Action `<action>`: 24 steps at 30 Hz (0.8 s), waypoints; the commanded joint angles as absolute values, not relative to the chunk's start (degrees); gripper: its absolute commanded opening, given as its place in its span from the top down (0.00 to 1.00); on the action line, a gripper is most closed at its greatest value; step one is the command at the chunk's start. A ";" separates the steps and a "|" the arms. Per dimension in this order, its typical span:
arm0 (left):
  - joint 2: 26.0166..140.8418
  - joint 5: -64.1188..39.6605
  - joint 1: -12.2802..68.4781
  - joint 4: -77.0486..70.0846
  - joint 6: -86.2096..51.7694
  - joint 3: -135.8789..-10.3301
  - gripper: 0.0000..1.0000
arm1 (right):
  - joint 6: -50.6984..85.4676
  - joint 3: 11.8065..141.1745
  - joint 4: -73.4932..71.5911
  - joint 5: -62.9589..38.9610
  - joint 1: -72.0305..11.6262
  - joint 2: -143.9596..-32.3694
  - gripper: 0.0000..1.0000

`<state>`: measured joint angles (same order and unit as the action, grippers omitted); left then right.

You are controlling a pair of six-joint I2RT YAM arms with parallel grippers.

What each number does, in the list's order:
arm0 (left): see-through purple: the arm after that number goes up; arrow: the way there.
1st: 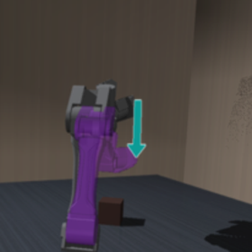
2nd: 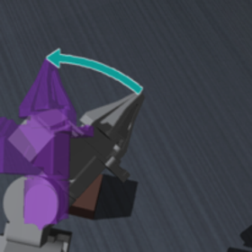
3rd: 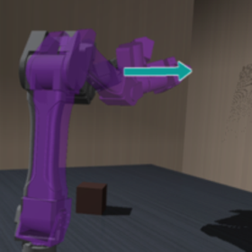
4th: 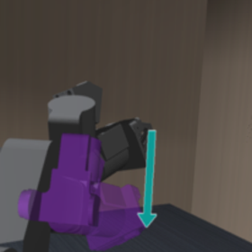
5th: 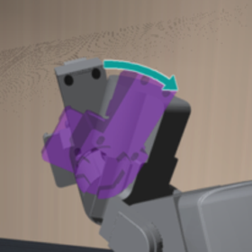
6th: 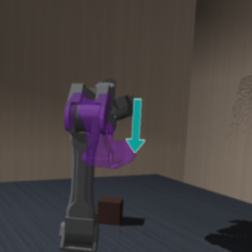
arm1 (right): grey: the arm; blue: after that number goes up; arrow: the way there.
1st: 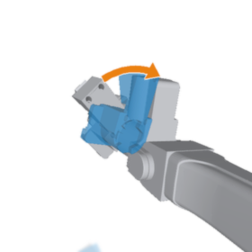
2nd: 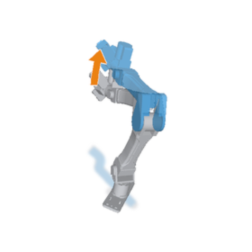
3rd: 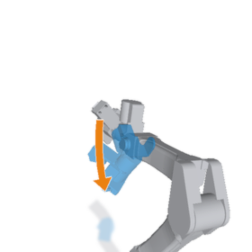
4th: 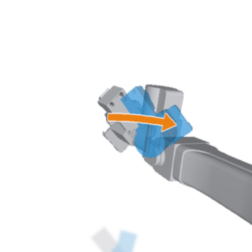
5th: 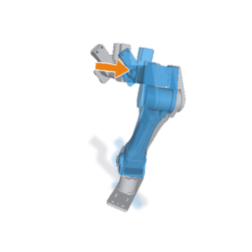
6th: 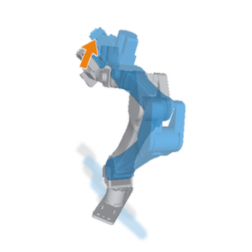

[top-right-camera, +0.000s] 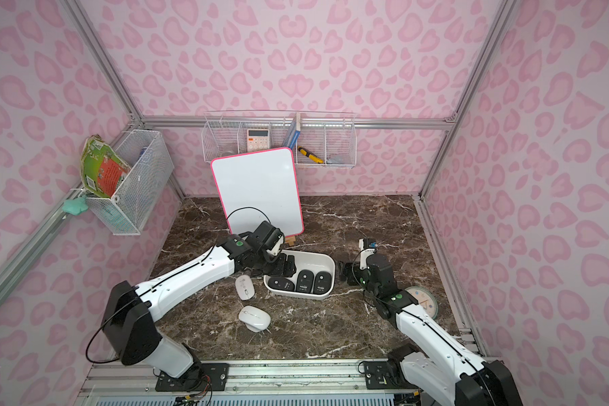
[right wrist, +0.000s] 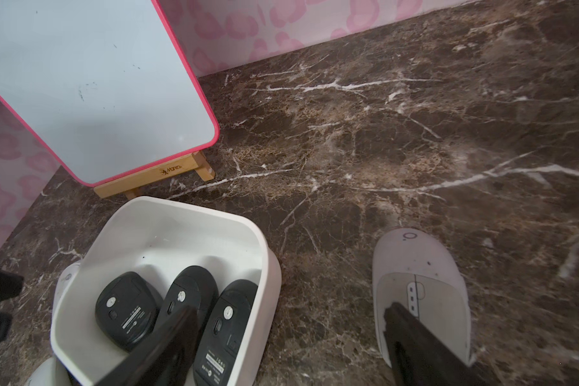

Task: Take out the mouse from the storage box
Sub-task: Pick up the mouse from the storage box.

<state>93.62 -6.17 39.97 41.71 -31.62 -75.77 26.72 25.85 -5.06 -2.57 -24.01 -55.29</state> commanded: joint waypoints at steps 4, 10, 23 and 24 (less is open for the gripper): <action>101.99 -11.04 40.26 39.86 -30.06 -80.24 0.07 | 26.43 24.65 -8.57 -6.73 -22.09 -54.51 0.10; 107.45 -12.89 40.70 38.95 -30.06 -82.26 0.05 | 26.45 24.33 -9.37 -7.46 -21.47 -54.41 0.09; 113.77 -13.89 40.70 35.57 -31.46 -82.20 0.16 | 26.87 23.81 -10.19 -8.69 -21.31 -54.59 0.10; 114.22 -13.93 40.73 35.19 -31.46 -82.25 0.17 | 26.98 23.82 -10.14 -8.74 -21.38 -54.66 0.10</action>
<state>113.38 -13.45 40.77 36.23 -31.27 -82.02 26.74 23.97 -8.10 -8.23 -21.37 -54.74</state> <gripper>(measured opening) 0.837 0.901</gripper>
